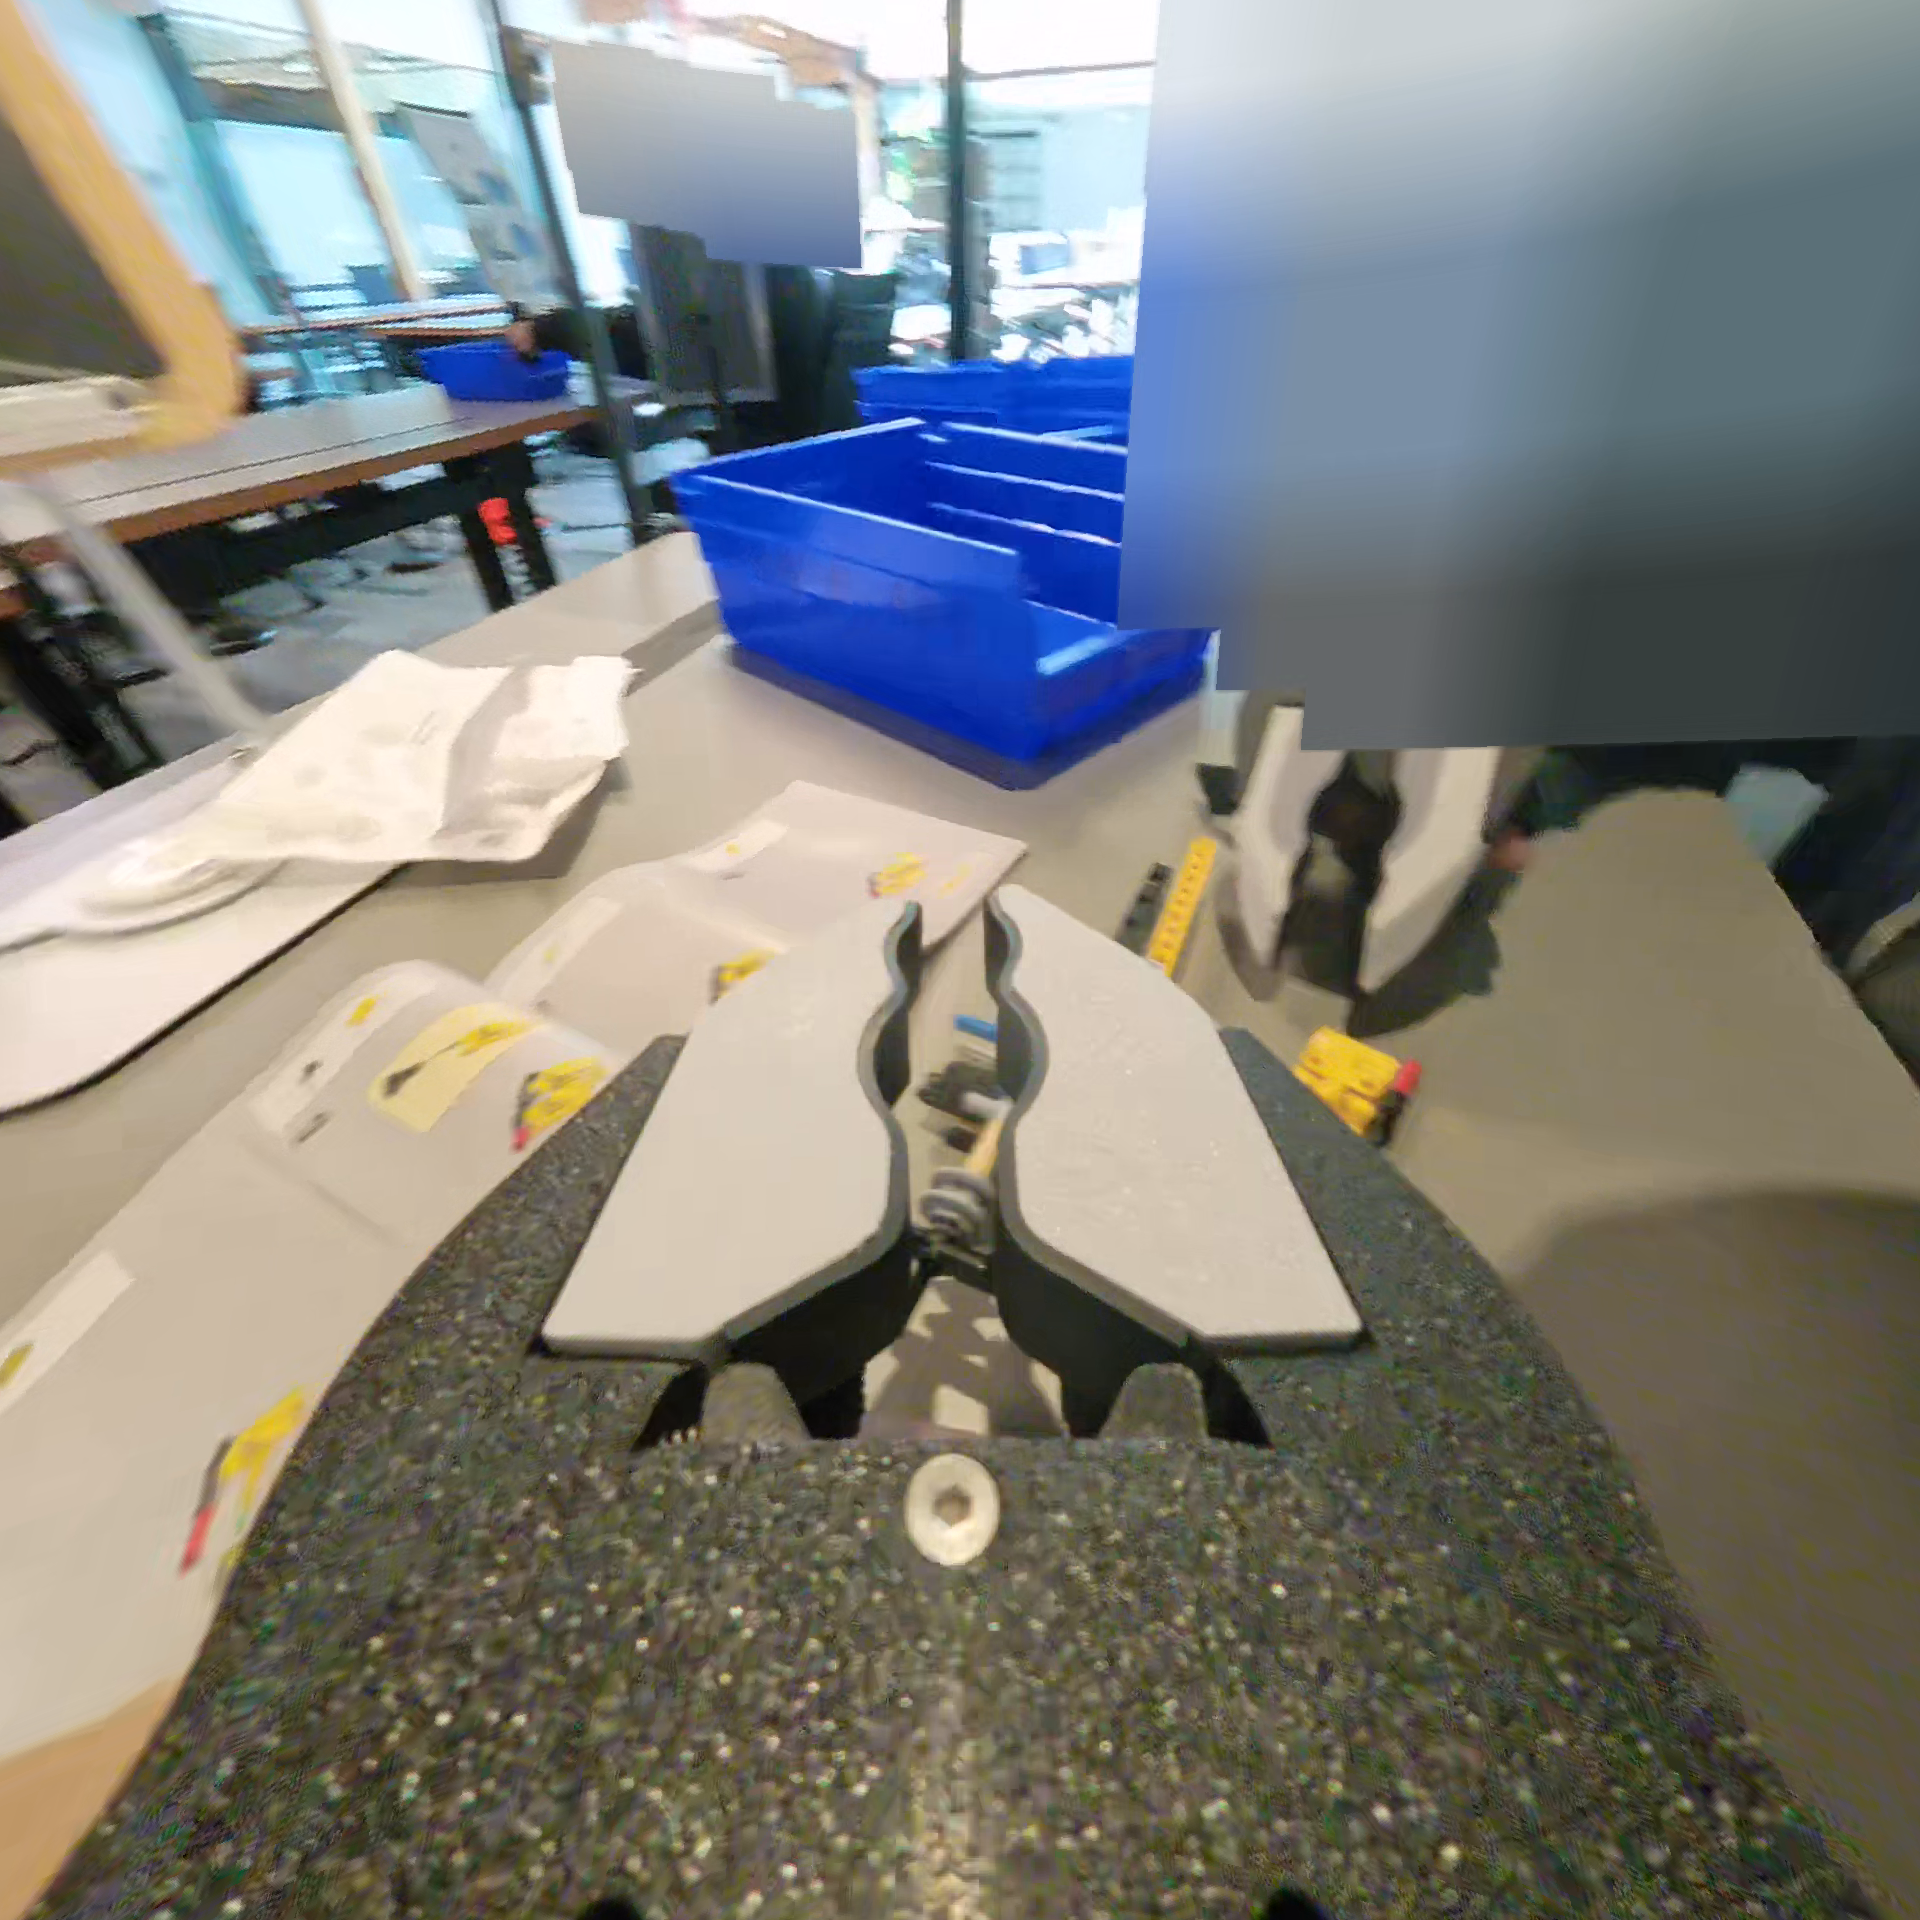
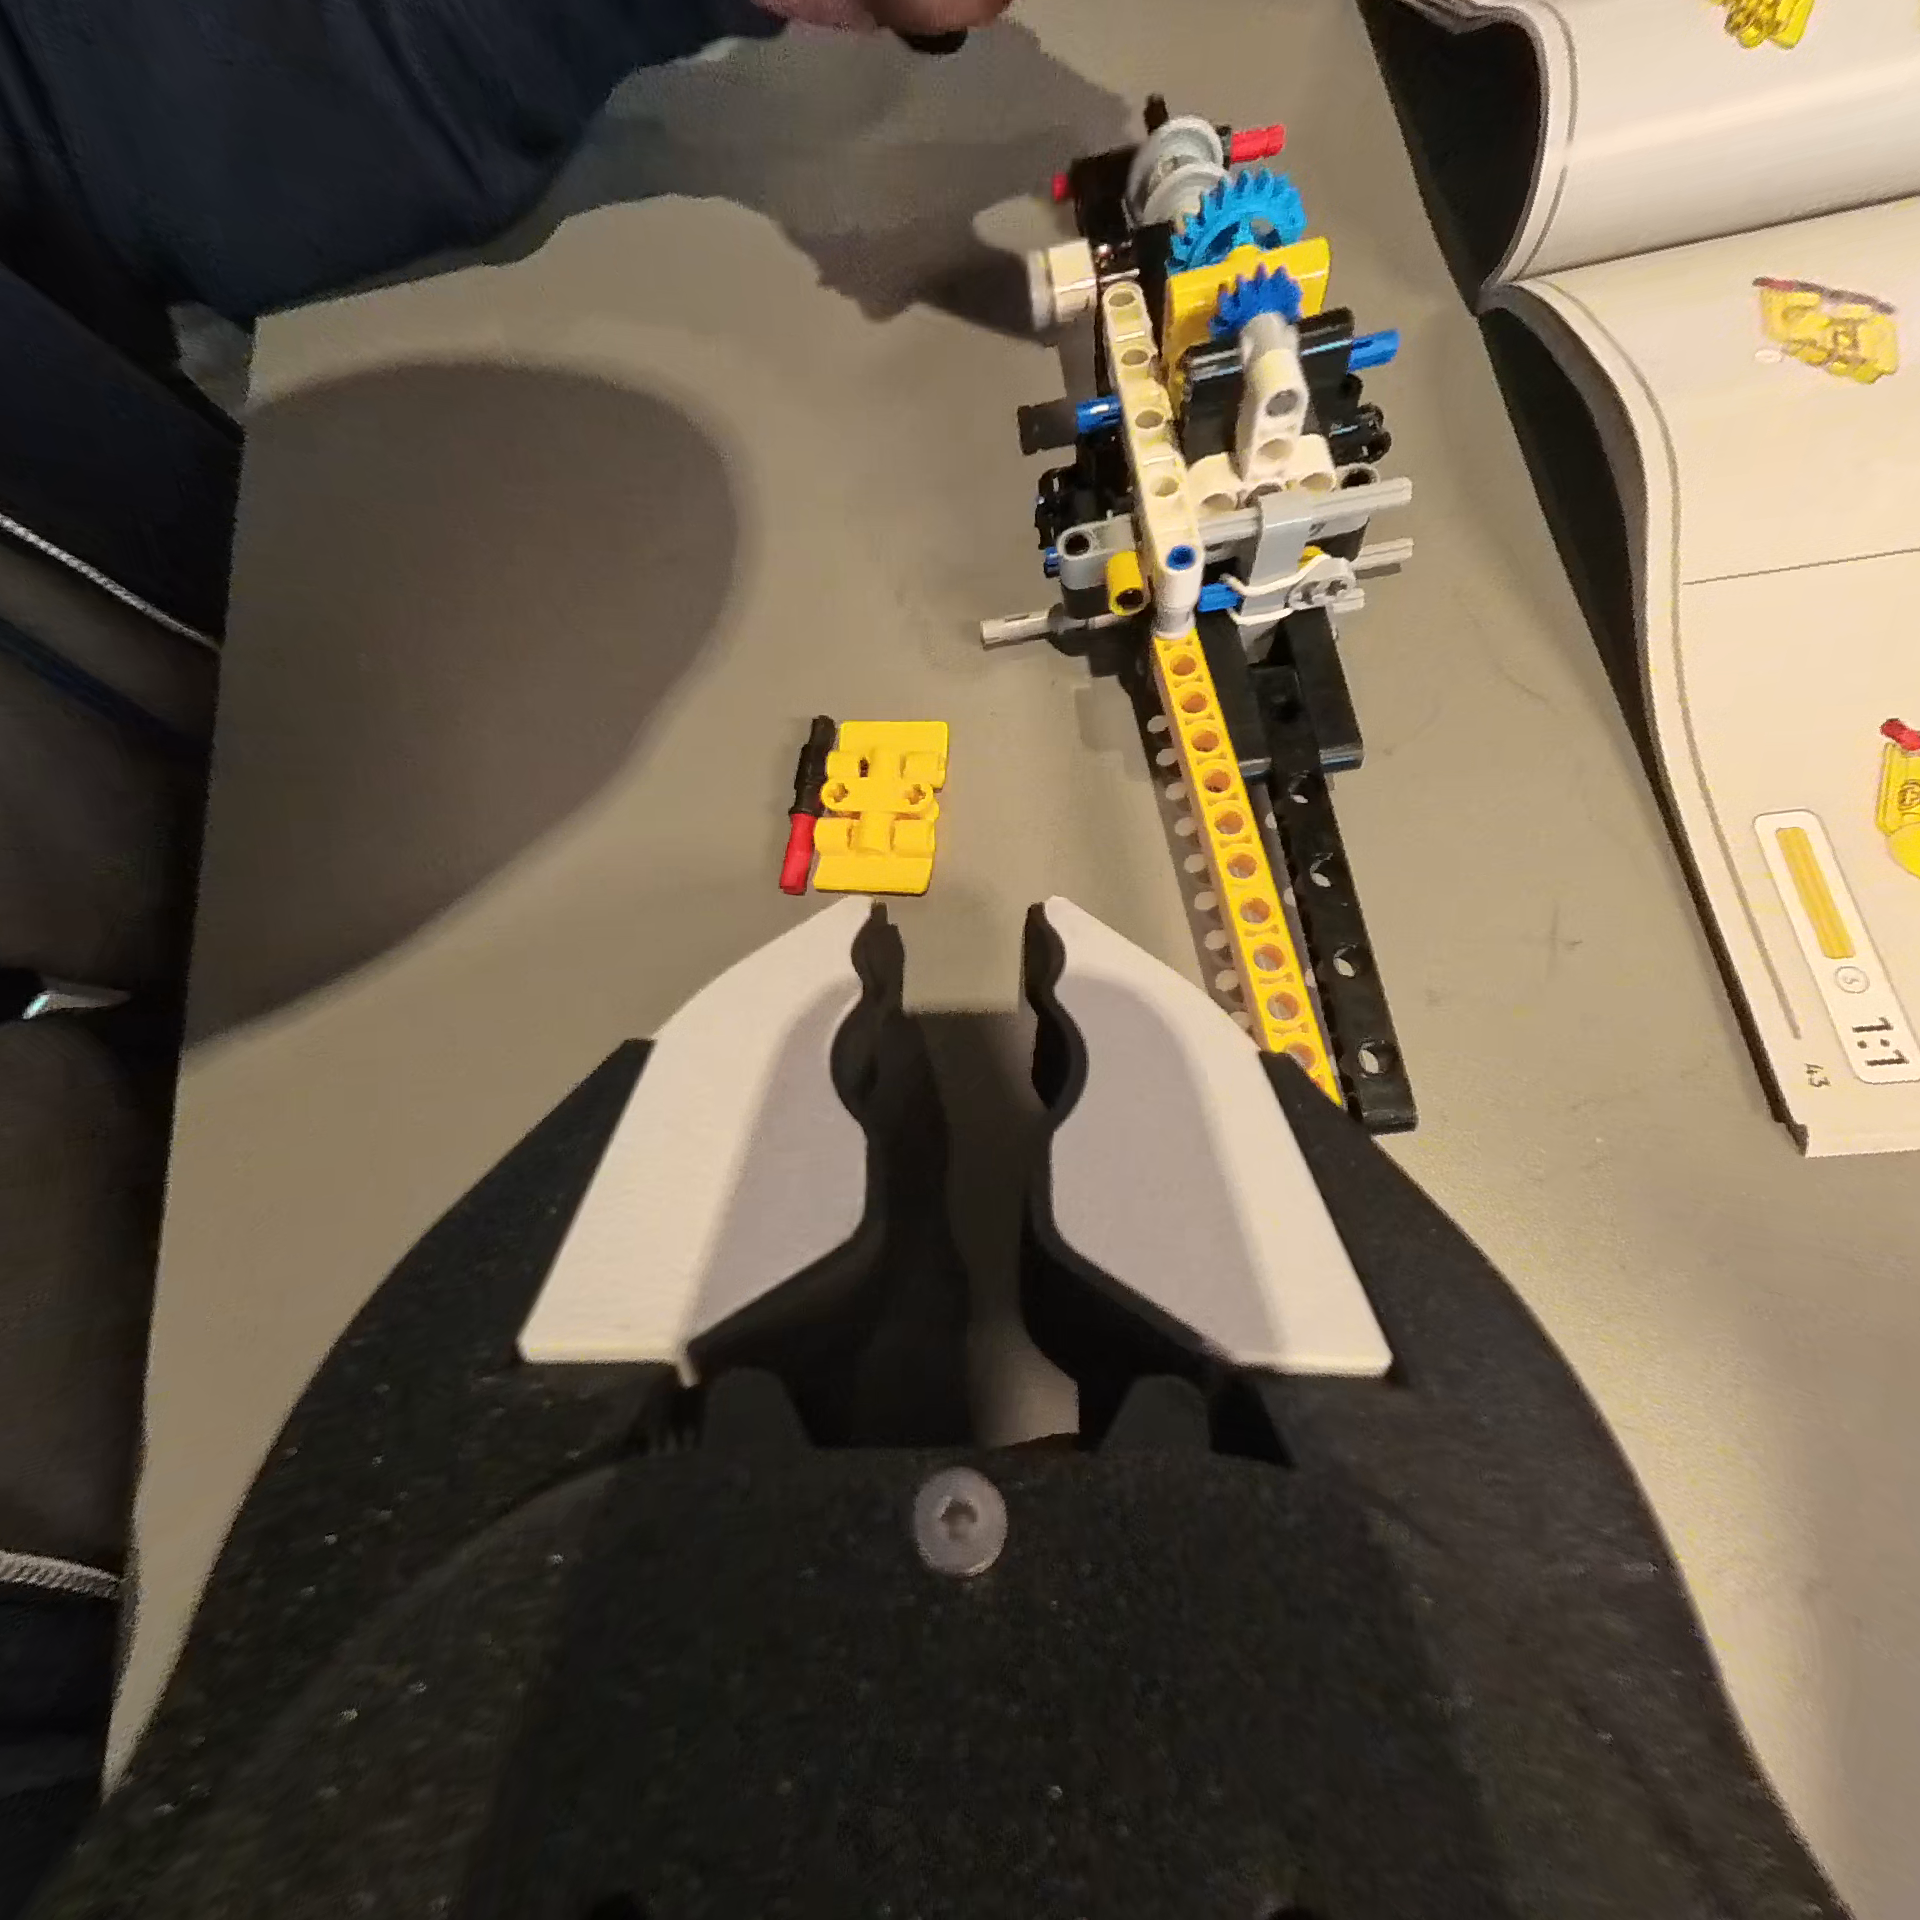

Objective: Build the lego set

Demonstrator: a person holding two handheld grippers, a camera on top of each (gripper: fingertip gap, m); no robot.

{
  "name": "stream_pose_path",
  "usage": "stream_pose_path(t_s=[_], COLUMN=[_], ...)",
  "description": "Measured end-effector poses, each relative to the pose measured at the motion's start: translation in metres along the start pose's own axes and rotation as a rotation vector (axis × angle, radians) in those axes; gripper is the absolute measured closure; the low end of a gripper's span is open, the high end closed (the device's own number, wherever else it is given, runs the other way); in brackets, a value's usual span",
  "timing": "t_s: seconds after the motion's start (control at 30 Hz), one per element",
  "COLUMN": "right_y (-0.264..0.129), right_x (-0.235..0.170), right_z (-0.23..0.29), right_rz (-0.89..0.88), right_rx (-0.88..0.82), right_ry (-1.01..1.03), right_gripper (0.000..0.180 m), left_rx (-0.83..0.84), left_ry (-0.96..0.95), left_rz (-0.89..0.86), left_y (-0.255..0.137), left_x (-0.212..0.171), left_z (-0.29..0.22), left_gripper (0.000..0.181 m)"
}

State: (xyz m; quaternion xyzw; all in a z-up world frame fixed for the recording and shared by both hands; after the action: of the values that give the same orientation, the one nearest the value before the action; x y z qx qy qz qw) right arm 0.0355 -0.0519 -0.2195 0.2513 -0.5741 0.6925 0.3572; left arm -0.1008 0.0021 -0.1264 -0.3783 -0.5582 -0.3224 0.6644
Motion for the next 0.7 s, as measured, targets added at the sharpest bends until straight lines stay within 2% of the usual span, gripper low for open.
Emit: stream_pose_path(t_s=[0.13,0.27,0.47,0.7], right_y=[0.001,0.002,0.004,0.006], right_x=[-0.001,-0.002,-0.002,-0.003], right_z=[0.001,0.002,0.005,0.008], right_rz=[0.008,0.017,0.027,0.033], right_rx=[-0.014,-0.026,-0.043,-0.057], right_ry=[-0.024,-0.05,-0.101,-0.143], right_gripper=[0.154,0.153,0.153,0.153], left_rx=[-0.214,-0.357,-0.427,-0.431], left_ry=[0.086,0.138,0.182,0.227], left_rz=[0.087,0.182,0.259,0.373], left_y=[0.009,0.015,0.02,0.03], left_x=[-0.009,-0.023,-0.036,-0.057], left_z=[-0.045,-0.079,-0.1,-0.111], left_gripper=[0.168,0.161,0.156,0.149])
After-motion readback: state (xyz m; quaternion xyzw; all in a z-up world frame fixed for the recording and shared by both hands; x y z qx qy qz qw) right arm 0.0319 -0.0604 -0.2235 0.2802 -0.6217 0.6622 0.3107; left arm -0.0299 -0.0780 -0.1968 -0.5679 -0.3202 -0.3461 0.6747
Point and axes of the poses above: each gripper's, where its closed fingertips meet, y out along the fingers, x out of its top, z = x × y across the jaws, the point moved 1 cm from there along -y, back along the fingers, and after that the axes turned 4 degrees about y, right-handed, at the moved point
